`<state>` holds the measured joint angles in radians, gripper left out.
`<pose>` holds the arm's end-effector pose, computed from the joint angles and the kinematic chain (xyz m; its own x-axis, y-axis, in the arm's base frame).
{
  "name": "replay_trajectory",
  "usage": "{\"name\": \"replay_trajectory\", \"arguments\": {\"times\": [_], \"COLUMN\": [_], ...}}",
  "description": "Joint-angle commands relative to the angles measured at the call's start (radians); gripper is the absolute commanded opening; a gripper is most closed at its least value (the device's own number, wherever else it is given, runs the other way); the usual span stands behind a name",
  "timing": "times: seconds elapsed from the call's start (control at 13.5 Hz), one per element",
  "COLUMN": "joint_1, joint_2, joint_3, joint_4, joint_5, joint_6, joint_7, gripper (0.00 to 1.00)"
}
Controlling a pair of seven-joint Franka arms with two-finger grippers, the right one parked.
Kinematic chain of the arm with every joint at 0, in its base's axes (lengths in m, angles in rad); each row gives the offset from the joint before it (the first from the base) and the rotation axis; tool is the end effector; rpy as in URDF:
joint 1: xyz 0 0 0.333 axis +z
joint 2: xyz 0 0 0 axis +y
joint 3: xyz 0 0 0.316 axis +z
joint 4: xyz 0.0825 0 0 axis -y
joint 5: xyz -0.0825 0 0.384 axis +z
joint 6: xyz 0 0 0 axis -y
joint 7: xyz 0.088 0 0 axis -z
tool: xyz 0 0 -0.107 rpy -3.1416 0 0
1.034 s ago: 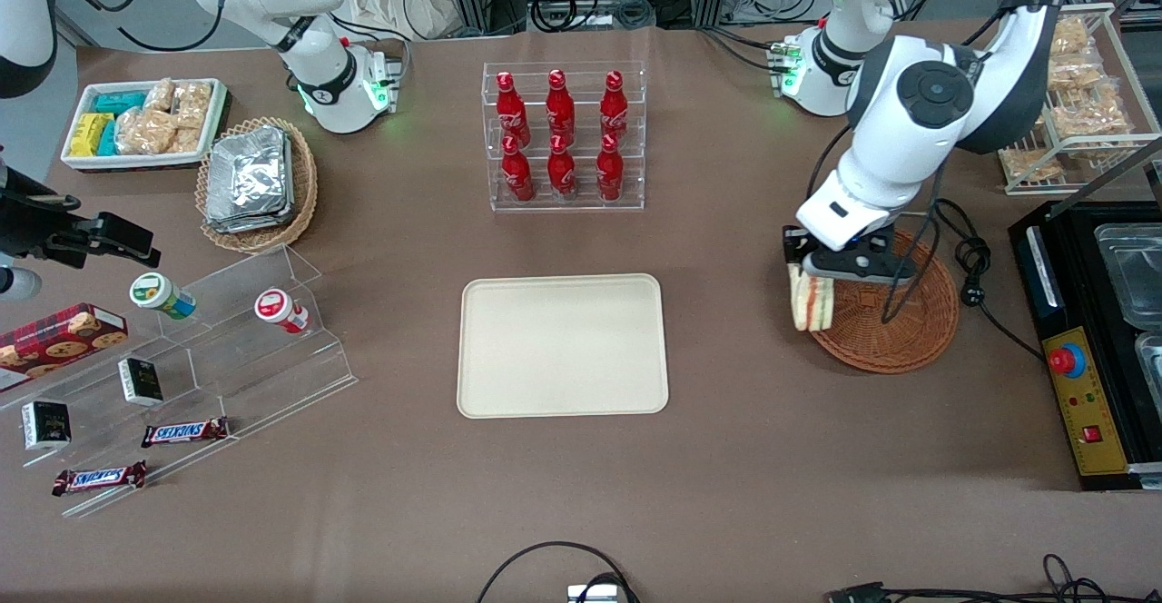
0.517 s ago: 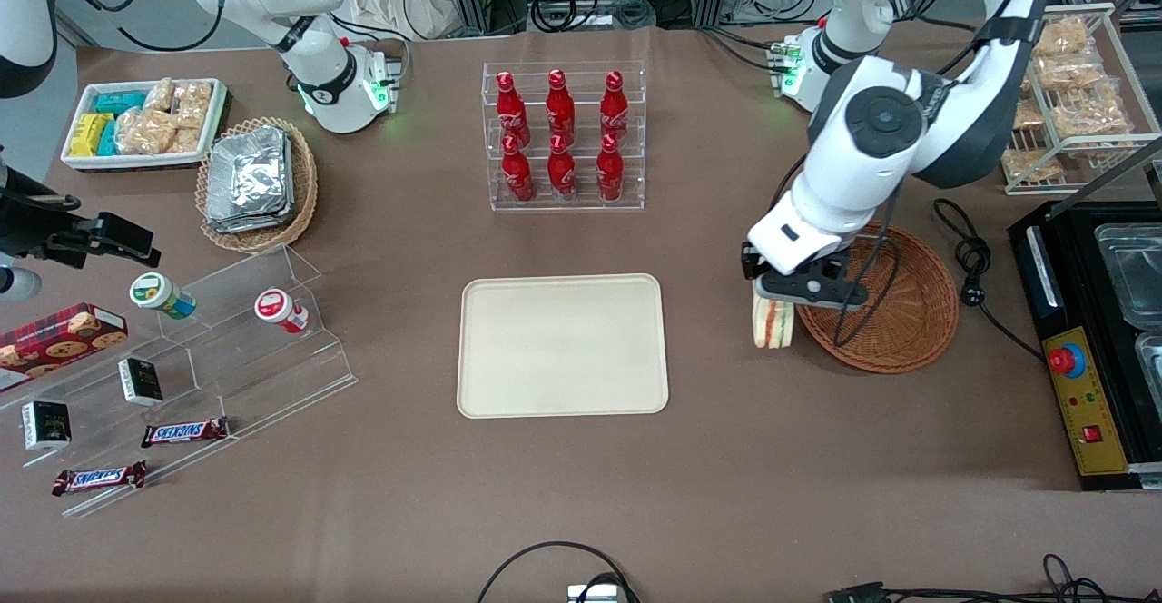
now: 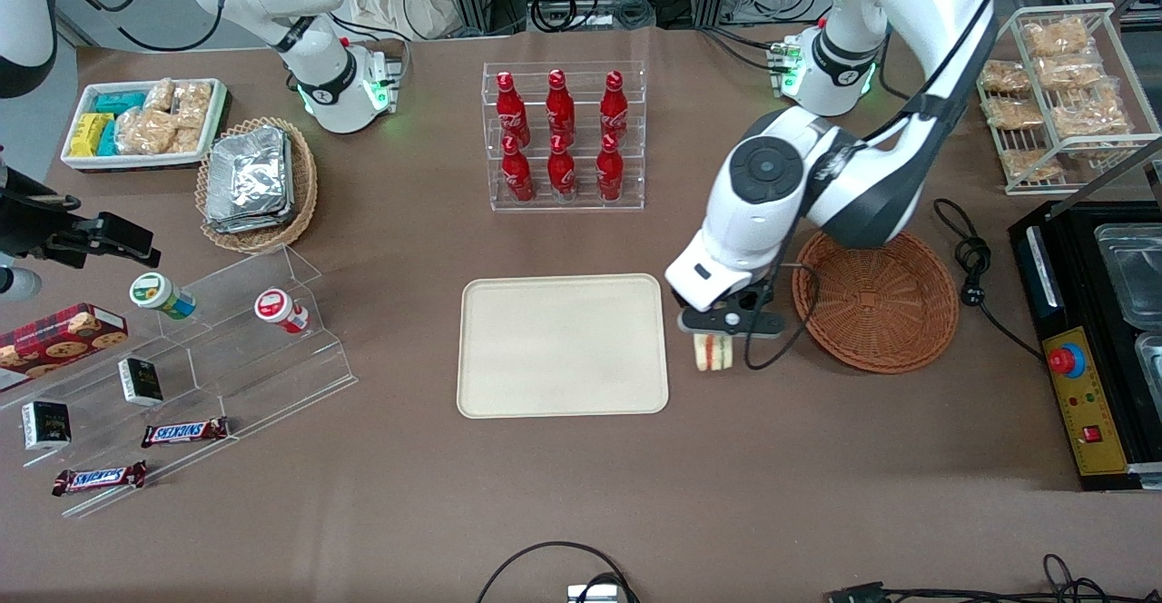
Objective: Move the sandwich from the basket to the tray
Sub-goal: 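Carry the sandwich over the cream tray with the left gripper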
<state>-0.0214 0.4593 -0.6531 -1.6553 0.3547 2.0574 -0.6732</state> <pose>0.5615 -0.3591 0.3919 0.9924 -0.1049 0.0650 -0.1045 -0.9945 -0.0086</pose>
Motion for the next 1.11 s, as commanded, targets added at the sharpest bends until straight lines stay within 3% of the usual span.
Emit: {"name": "replay_trajectory", "arguments": {"times": [0.0,0.15,0.3,0.74,1.03], "joint_1": [-0.072,-0.106,-0.114,-0.152,-0.215], "joint_2": [0.117,0.159,0.205,0.295,0.335], "joint_3": [-0.003,0.0,0.0,0.001,0.046], "joint_4": [0.153,0.181,0.186,0.201,0.206], "joint_5": [0.035,0.055,0.121,0.132,0.182], "joint_6": [-0.057,-0.046,-0.028,0.079,0.101], "joint_7": [-0.069,-0.097,-0.143,-0.183,-0.218], "gripper": [0.36,0.36,0.36,0.36,0.36]}}
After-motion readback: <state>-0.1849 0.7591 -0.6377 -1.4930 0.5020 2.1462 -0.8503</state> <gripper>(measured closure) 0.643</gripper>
